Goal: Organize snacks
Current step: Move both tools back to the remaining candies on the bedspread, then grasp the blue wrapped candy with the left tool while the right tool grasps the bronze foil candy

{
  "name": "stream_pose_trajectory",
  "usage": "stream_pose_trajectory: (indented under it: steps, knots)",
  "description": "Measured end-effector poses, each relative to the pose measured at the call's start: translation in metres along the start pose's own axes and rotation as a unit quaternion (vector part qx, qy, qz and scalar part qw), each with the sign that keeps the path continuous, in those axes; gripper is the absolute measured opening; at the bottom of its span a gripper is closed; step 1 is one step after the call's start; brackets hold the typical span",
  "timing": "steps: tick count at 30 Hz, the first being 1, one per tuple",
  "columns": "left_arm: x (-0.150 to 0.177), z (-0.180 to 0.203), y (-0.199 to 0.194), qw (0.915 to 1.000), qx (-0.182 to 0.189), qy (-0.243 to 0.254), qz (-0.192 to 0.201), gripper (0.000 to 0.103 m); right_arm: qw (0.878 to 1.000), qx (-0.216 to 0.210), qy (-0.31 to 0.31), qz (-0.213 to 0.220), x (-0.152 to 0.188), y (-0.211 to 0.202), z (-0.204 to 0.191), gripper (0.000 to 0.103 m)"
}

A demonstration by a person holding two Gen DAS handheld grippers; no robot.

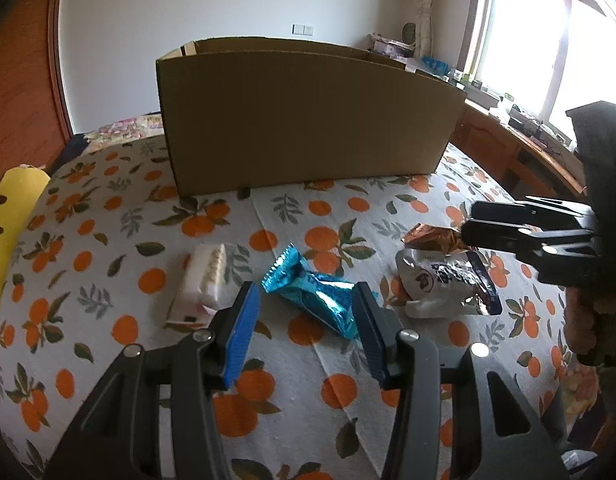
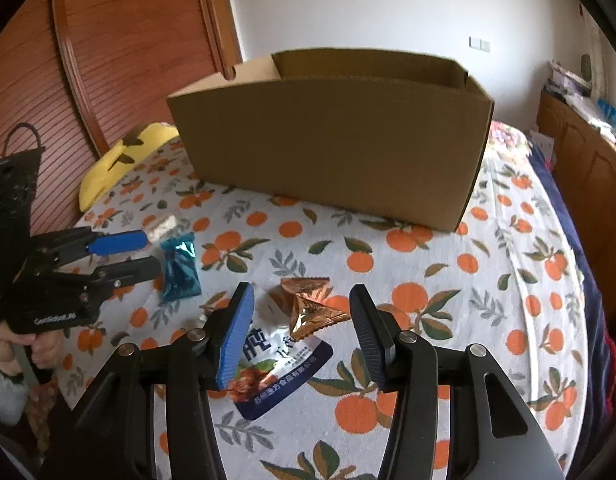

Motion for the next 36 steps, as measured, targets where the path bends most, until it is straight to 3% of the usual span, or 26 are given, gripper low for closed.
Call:
stream_pose_trajectory:
  steps: [7, 10, 15, 19, 26, 36]
  knots:
    - [0.004, 0.005, 0.002, 1.0000, 0.000, -0.001, -0.007, 0.048, 0.999, 0.001, -0.019, -0.046, -0.002, 0.027, -0.002, 0.047]
    - [0.005, 0.008, 0.004, 0.9999, 0.003, -0.003, -0.012, 0.048, 0.998, 0.005, -0.024, -0.059, 0.001, 0.033, -0.001, 0.039]
    - [0.007, 0.011, 0.013, 0.9995, -0.003, -0.001, -0.030, 0.048, 0.998, 0.001, -0.017, -0.063, 0.005, 0.033, 0.009, 0.029]
    - [0.006, 0.009, 0.020, 0.9989, -0.004, -0.012, -0.045, 0.049, 0.998, -0.010, -0.007, -0.057, 0.007, 0.032, 0.014, 0.029]
    - [-0.001, 0.008, 0.028, 0.9982, -0.018, -0.019, -0.054, 0.049, 0.998, 0.026, -0.054, -0.034, 0.013, 0.032, 0.002, 0.029]
    - [-0.015, 0.017, 0.046, 0.9974, -0.026, -0.013, -0.066, 0.050, 0.998, 0.018, -0.047, -0.034, 0.013, 0.032, 0.005, 0.029]
Point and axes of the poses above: each gripper's, at about its wrist camera, not at the fingertips, and y roughly the way its jaws point, z to its right, x to its underside, the point moved 4 cm from there along y, roughly the way its jaws point, and after that the axes turned 10 degrees about x, right-handed, at the moved point
